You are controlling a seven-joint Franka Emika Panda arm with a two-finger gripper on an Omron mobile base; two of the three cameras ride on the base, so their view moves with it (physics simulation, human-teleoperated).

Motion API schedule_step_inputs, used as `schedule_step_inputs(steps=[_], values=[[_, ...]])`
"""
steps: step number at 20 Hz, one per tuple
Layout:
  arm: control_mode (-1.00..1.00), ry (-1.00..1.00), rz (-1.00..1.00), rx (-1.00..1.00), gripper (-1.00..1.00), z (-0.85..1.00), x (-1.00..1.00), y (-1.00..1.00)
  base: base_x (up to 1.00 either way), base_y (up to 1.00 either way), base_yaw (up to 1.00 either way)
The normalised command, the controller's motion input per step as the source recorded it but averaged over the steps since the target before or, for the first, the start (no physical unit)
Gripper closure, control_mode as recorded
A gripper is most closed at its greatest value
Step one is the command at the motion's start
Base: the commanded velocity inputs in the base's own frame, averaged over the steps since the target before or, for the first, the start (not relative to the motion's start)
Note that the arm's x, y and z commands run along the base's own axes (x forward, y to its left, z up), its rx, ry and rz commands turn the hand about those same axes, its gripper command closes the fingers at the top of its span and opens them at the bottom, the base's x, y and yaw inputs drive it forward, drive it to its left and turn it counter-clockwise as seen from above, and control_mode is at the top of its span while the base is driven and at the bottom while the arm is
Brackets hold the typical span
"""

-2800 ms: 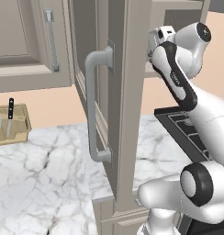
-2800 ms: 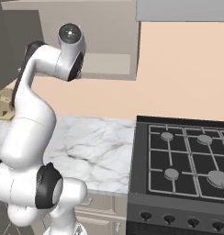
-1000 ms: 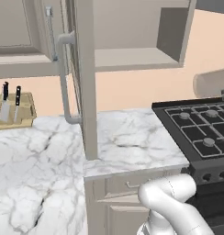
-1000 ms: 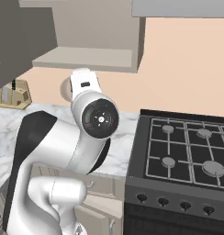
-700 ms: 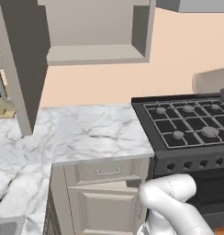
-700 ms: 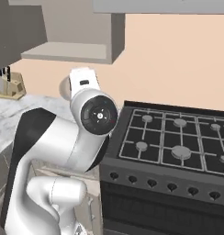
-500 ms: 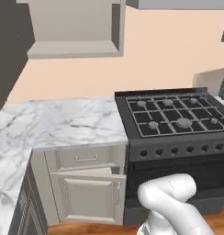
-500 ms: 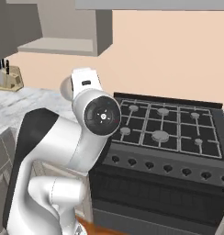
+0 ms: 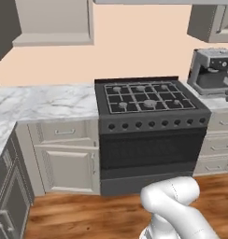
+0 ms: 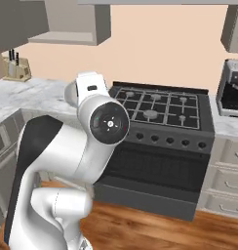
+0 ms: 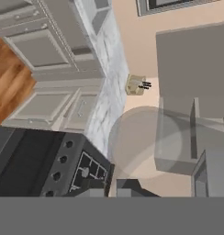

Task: There is a bowl on the dining counter. Grab a lemon wedge from the fridge and place it in the bowl. Then get the liquor bottle and glass cup from the cabinet and place them next to the bowl.

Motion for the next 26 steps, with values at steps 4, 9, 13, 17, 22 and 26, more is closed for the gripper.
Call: schedule_step_inputs(steps=[4, 9, 13, 17, 22, 26], values=[[1.0, 0.0, 0.0, 0.0, 1.0, 0.0, 0.0, 0.0, -1.0, -0.42, 0.0], [1.0, 0.0, 0.0, 0.0, 1.0, 0.0, 0.0, 0.0, -1.0, -0.4, 0.0], [1.0, 0.0, 0.0, 0.0, 1.0, 0.0, 0.0, 0.0, -1.0, -0.05, -0.03], [1.0, 0.0, 0.0, 0.0, 1.0, 0.0, 0.0, 0.0, -1.0, 0.0, -0.27], [1.0, 0.0, 0.0, 0.0, 1.0, 0.0, 0.0, 0.0, -1.0, 0.0, -0.32], [1.0, 0.0, 0.0, 0.0, 1.0, 0.0, 0.0, 0.0, -1.0, 0.0, -0.31]])
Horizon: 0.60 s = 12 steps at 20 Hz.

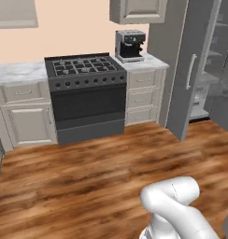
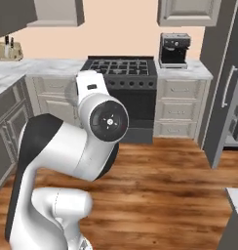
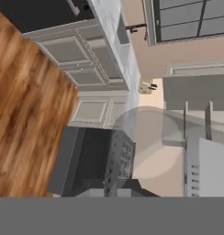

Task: There is a bowl on the dining counter. Grab a lemon wedge from the fridge and place it in the bowl. Then get the liquor bottle and glass cup from the cabinet and place them next to the bowl.

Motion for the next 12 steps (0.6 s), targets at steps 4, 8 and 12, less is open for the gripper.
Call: schedule_step_inputs(steps=[4, 8, 12], values=[[1.0, 0.0, 0.0, 0.0, 1.0, 0.0, 0.0, 0.0, -1.0, 0.0, -0.29], [1.0, 0.0, 0.0, 0.0, 1.0, 0.0, 0.0, 0.0, -1.0, -0.08, -0.25], [1.0, 0.0, 0.0, 0.0, 1.0, 0.0, 0.0, 0.0, -1.0, -0.5, -0.14]])
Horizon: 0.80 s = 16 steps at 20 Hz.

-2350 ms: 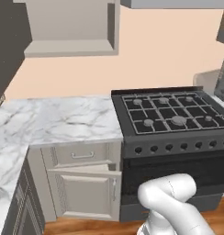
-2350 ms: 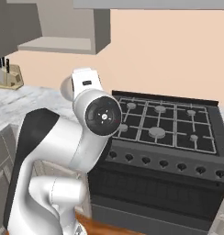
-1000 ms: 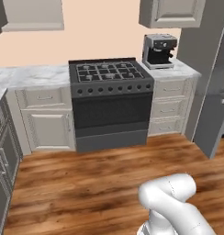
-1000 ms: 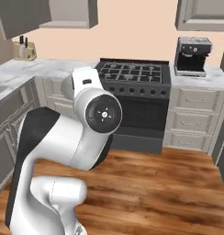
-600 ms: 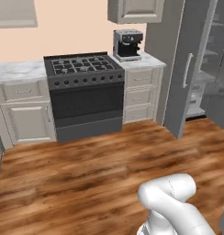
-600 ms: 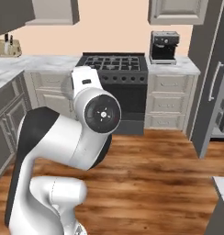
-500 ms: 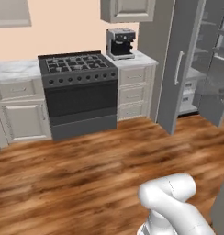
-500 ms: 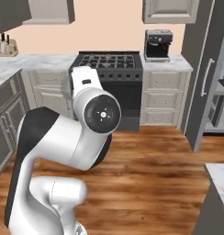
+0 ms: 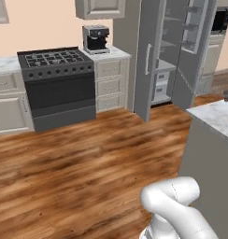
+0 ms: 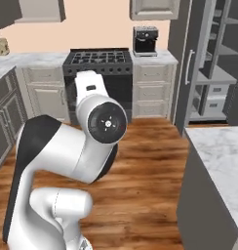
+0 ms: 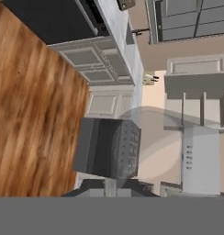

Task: There is a bowl on the dining counter. Grab a lemon wedge from the fridge and place it in the bowl. Then get the liquor bottle and glass cup from the cabinet and place them next to the bowl.

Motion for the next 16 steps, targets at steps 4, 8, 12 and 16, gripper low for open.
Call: schedule_step_inputs(steps=[4, 8, 12, 16], values=[[1.0, 0.0, 0.0, 0.0, 1.0, 0.0, 0.0, 0.0, -1.0, -0.74, -0.07], [1.0, 0.0, 0.0, 0.0, 1.0, 0.0, 0.0, 0.0, -1.0, -0.85, -0.06], [1.0, 0.0, 0.0, 0.0, 1.0, 0.0, 0.0, 0.0, -0.76, -0.9, -0.04], [1.0, 0.0, 0.0, 0.0, 1.0, 0.0, 0.0, 0.0, -0.15, -0.77, -0.01]])
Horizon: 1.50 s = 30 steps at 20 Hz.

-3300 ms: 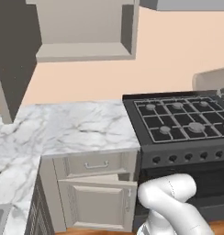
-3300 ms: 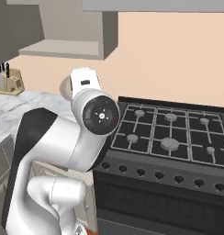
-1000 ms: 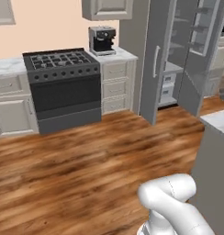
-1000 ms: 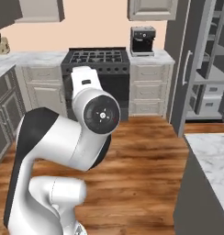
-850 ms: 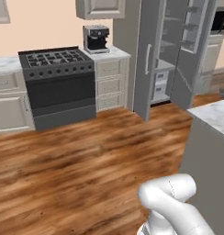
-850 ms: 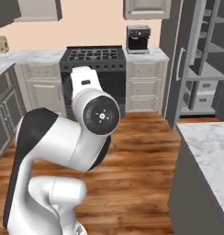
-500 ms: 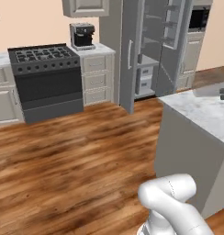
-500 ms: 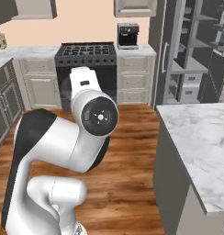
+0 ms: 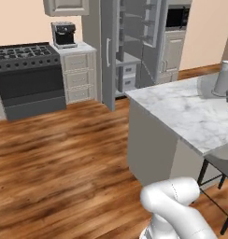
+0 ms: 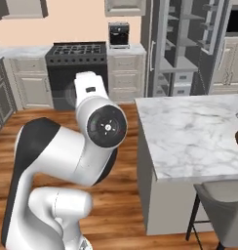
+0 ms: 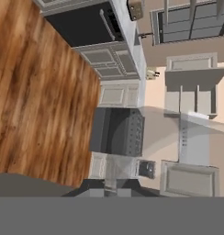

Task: There is a bowl on the dining counter. Grab a lemon wedge from the fridge and place it in the bowl. Then get the liquor bottle and glass cup from the cabinet and place them next to the bowl.

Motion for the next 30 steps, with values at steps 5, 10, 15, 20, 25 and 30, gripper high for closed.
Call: schedule_step_inputs(steps=[5, 10, 15, 20, 25, 30], values=[[1.0, 0.0, 0.0, 0.0, 1.0, 0.0, 0.0, 0.0, 0.08, -0.66, 0.0], [1.0, 0.0, 0.0, 0.0, 1.0, 0.0, 0.0, 0.0, 0.15, -0.71, 0.04], [1.0, 0.0, 0.0, 0.0, 1.0, 0.0, 0.0, 0.0, 0.11, -0.77, 0.04], [1.0, 0.0, 0.0, 0.0, 1.0, 0.0, 0.0, 0.0, 0.52, -0.46, 0.06], [-1.0, 0.09, 0.02, -0.03, 1.0, -0.12, 0.3, 0.0, 0.46, -0.07, 0.05], [-1.0, 0.26, 0.04, -0.17, 1.0, -0.48, 0.6, 0.0, 0.0, 0.0, 0.0]])
